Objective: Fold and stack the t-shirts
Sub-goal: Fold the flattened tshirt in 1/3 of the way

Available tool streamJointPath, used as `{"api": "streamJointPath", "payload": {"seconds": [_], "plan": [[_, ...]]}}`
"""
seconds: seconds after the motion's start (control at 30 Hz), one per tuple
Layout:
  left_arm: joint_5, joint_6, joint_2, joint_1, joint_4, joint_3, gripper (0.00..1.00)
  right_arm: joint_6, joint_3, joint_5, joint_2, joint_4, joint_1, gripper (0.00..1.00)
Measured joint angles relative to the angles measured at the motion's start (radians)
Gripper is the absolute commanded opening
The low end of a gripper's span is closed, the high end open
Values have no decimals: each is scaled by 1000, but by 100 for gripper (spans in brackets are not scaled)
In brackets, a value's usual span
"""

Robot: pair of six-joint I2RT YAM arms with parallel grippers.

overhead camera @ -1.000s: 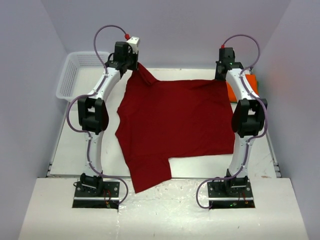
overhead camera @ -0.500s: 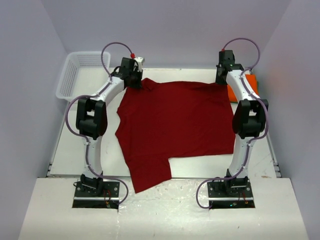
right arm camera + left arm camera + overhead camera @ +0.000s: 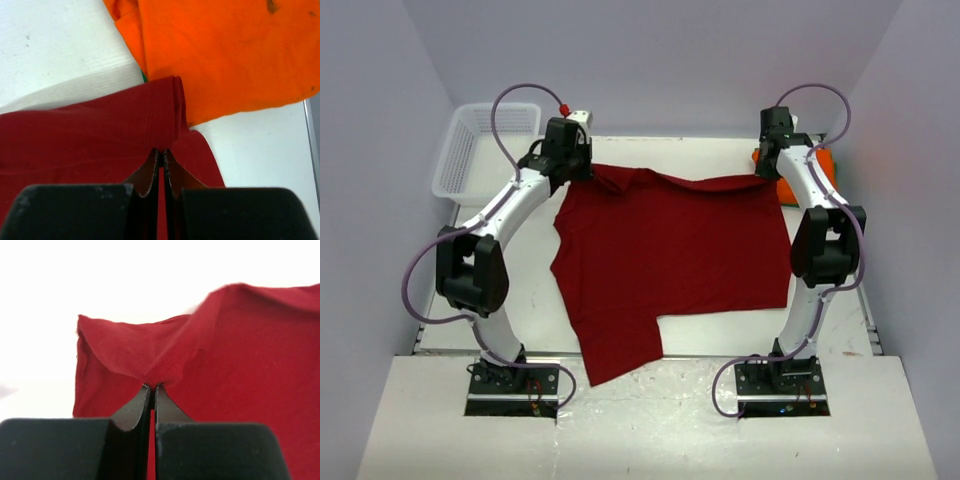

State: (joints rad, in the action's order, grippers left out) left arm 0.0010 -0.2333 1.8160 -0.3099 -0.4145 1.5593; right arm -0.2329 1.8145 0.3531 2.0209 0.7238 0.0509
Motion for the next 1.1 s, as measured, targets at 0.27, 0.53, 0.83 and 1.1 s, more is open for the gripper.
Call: {"api": "streamJointPath", "payload": {"seconds": [0.27, 0.53, 0.83, 1.1], "plan": [[-45, -58, -106, 0, -26, -138, 0, -48, -80, 24, -46, 36, 0, 0], [-58, -91, -141, -16, -48, -281, 0, -82, -146, 37, -74, 53, 0, 0], [-61, -115, -236, -77, -58, -356, 0, -111, -162, 85, -85, 58, -3, 0], [-61, -128, -364, -88, -54, -363, 0, -119, -162, 100, -85, 60, -19, 0]]}}
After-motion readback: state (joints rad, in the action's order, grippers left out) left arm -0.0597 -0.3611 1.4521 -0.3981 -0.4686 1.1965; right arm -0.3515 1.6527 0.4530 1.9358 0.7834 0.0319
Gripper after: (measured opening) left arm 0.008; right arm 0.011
